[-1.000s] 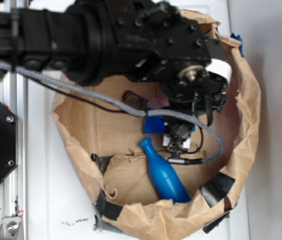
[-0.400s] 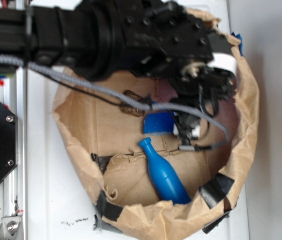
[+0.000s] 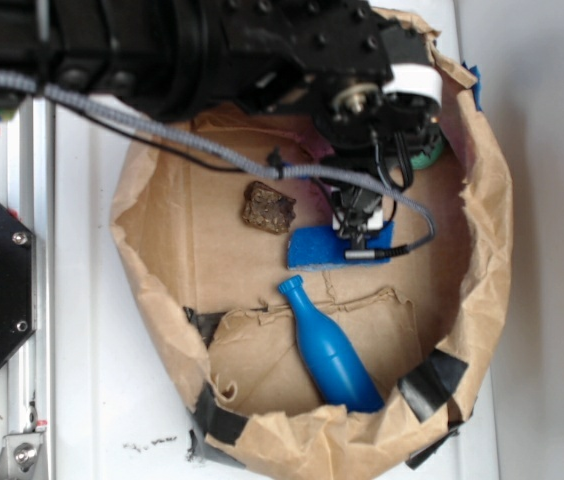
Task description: Grab the green ball.
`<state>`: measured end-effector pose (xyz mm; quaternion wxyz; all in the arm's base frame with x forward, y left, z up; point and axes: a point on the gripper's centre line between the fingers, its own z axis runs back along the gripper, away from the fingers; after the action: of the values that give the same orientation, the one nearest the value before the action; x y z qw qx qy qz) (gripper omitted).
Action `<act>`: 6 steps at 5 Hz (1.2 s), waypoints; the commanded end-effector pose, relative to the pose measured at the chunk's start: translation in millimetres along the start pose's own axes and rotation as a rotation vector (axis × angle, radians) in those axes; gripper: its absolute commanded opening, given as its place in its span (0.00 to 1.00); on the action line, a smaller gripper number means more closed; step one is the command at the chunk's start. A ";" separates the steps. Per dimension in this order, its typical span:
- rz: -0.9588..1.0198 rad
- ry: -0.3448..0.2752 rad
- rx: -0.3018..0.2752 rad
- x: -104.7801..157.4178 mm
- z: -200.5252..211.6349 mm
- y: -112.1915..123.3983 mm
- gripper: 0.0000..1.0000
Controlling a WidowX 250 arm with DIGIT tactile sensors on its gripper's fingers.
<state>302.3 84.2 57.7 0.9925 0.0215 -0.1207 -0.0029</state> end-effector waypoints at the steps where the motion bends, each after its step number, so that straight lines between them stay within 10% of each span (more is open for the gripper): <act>1: 0.067 -0.080 0.022 18.4 22.6 16.4 1.00; 6: 0.030 -0.123 -0.012 35.5 -10.3 -8.4 1.00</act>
<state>330.8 83.7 44.3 0.9870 0.0076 -0.1588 0.0230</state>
